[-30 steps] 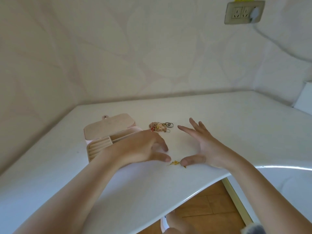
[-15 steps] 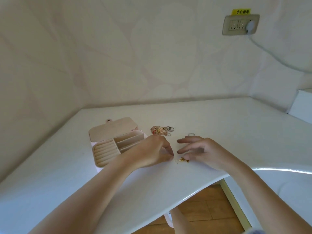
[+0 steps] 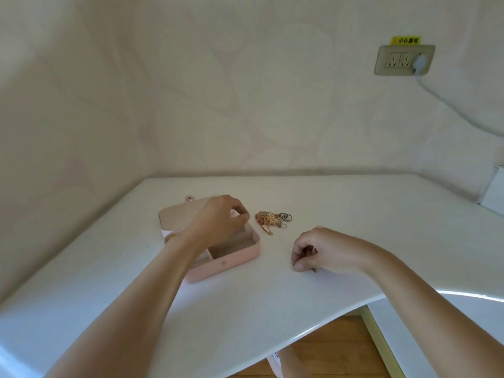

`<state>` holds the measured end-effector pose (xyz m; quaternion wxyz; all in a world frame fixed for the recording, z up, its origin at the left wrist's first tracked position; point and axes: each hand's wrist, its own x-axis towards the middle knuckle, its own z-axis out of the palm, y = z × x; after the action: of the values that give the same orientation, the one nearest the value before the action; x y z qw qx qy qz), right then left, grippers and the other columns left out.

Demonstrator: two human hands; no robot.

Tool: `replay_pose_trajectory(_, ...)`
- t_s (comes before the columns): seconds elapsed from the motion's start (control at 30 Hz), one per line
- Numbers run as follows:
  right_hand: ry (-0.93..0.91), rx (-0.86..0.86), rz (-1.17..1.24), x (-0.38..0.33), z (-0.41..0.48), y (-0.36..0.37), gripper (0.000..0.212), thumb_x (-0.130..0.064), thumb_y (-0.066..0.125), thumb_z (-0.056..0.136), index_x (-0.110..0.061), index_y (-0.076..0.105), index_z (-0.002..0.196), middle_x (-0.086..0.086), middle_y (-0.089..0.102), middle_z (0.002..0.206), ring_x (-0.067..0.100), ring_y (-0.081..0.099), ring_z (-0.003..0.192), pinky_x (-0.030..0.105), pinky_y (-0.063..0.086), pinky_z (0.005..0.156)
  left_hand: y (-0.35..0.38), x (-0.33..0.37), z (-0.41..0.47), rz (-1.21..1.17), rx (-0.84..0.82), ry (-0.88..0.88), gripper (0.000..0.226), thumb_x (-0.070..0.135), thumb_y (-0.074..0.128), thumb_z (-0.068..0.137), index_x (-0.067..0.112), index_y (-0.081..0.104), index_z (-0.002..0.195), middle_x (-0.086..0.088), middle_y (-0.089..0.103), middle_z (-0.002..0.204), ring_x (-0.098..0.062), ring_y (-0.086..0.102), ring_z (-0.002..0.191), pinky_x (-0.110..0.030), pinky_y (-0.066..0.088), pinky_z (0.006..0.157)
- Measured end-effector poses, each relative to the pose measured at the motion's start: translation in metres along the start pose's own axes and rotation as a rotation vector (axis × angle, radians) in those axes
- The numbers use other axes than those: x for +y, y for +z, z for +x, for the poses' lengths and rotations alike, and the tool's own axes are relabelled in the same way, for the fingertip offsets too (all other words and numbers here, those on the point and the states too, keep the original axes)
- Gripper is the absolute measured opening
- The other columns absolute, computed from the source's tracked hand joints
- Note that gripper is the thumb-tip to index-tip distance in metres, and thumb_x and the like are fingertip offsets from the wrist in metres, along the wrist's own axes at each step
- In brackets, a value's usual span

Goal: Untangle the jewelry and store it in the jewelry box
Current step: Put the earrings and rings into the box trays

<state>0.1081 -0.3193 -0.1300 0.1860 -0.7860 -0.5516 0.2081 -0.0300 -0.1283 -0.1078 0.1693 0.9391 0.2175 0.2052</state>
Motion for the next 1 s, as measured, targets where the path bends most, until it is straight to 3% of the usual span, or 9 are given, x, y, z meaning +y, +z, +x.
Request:
replay_pose_trajectory(0.07, -0.016, 0.025, -0.035, -0.002, 0.005, 0.0, 0.014, -0.019, 0.063, 0.087, -0.028, 0.06, 0.077, -0.003, 0.067, 0.083, 0.005, 0.057, 0.064, 0.028, 0.046, 0.068, -0.011, -0.017, 0.004, 0.026, 0.055, -0.132, 0.018, 0.031, 0.054, 0.092, 0.022, 0.067, 0.102, 0.01, 0.056, 0.105, -0.013, 0.052, 0.097, -0.017, 0.029, 0.068)
replay_pose_trajectory(0.17, -0.061, 0.122, 0.154, -0.003, 0.012, 0.0, 0.018, -0.01, 0.06, 0.089, -0.022, 0.055, 0.077, -0.008, 0.065, 0.077, 0.007, 0.058, 0.064, 0.025, 0.044, 0.067, -0.021, -0.065, 0.016, 0.001, 0.116, -0.305, 0.031, 0.034, 0.059, 0.089, 0.017, 0.063, 0.114, -0.005, 0.057, 0.124, -0.024, 0.053, 0.113, -0.032, 0.041, 0.09)
replay_pose_trajectory(0.33, -0.188, 0.249, 0.431, -0.02, 0.035, -0.018, 0.021, 0.003, 0.059, 0.089, -0.017, 0.064, 0.092, -0.003, 0.065, 0.075, 0.004, 0.059, 0.069, 0.019, 0.046, 0.072, -0.024, -0.12, 0.018, -0.005, 0.058, -0.625, 0.053, 0.038, 0.047, 0.095, 0.01, 0.04, 0.139, -0.015, 0.043, 0.141, -0.032, 0.042, 0.128, -0.036, 0.034, 0.102)
replay_pose_trajectory(0.43, -0.184, 0.35, 0.445, -0.032, 0.053, -0.03, 0.029, -0.001, 0.057, 0.091, -0.027, 0.07, 0.088, -0.006, 0.067, 0.078, 0.001, 0.061, 0.071, 0.022, 0.047, 0.076, -0.014, -0.128, 0.017, -0.057, 0.076, -0.566, 0.04, 0.027, 0.032, 0.1, 0.005, 0.05, 0.128, -0.02, 0.053, 0.128, -0.034, 0.046, 0.119, -0.038, 0.036, 0.097)
replay_pose_trajectory(0.5, -0.196, 0.388, 0.517, -0.043, 0.066, -0.033, 0.027, -0.001, 0.054, 0.093, -0.023, 0.069, 0.087, -0.001, 0.063, 0.077, 0.008, 0.058, 0.068, 0.022, 0.05, 0.076, -0.011, -0.128, 0.018, -0.061, 0.086, -0.535, 0.037, 0.024, 0.03, 0.1, 0.005, 0.058, 0.114, -0.021, 0.058, 0.116, -0.034, 0.05, 0.108, -0.038, 0.039, 0.091)
replay_pose_trajectory(0.67, -0.197, 0.444, 0.705, -0.062, 0.108, -0.026, 0.023, 0.003, 0.051, 0.093, -0.014, 0.062, 0.083, 0.004, 0.06, 0.078, 0.011, 0.058, 0.068, 0.019, 0.053, 0.065, -0.01, -0.129, 0.025, 0.033, 0.054, -0.556, 0.041, 0.036, 0.036, 0.097, 0.019, 0.053, 0.131, -0.015, 0.051, 0.128, -0.031, 0.047, 0.115, -0.035, 0.037, 0.098)
replay_pose_trajectory(0.87, -0.075, 0.408, 0.78, -0.071, 0.157, -0.002, 0.016, 0.003, 0.055, 0.091, -0.001, 0.067, 0.101, 0.004, 0.064, 0.078, 0.01, 0.062, 0.073, 0.016, 0.054, 0.066, -0.005, -0.125, 0.03, -0.047, 0.046, -0.514, 0.035, 0.041, 0.044, 0.094, 0.026, 0.061, 0.121, -0.012, 0.052, 0.125, -0.029, 0.049, 0.112, -0.036, 0.039, 0.1)
replay_pose_trajectory(0.93, -0.061, 0.397, 0.826, -0.075, 0.169, 0.009, 0.013, 0.005, 0.055, 0.09, 0.0, 0.067, 0.094, 0.006, 0.063, 0.075, 0.013, 0.06, 0.068, 0.017, 0.052, 0.062, -0.004, -0.125, 0.03, -0.07, 0.061, -0.469, 0.031, 0.04, 0.049, 0.093, 0.023, 0.066, 0.112, -0.006, 0.06, 0.117, -0.024, 0.052, 0.108, -0.031, 0.042, 0.092)
replay_pose_trajectory(1.0, -0.073, 0.394, 0.805, -0.077, 0.175, 0.017, 0.015, 0.004, 0.057, 0.09, -0.005, 0.067, 0.085, 0.006, 0.064, 0.075, 0.015, 0.059, 0.065, 0.018, 0.052, 0.06, -0.004, -0.128, 0.032, -0.128, 0.064, -0.441, 0.029, 0.042, 0.053, 0.092, 0.019, 0.071, 0.093, 0.0, 0.063, 0.091, -0.017, 0.056, 0.084, -0.025, 0.042, 0.069)
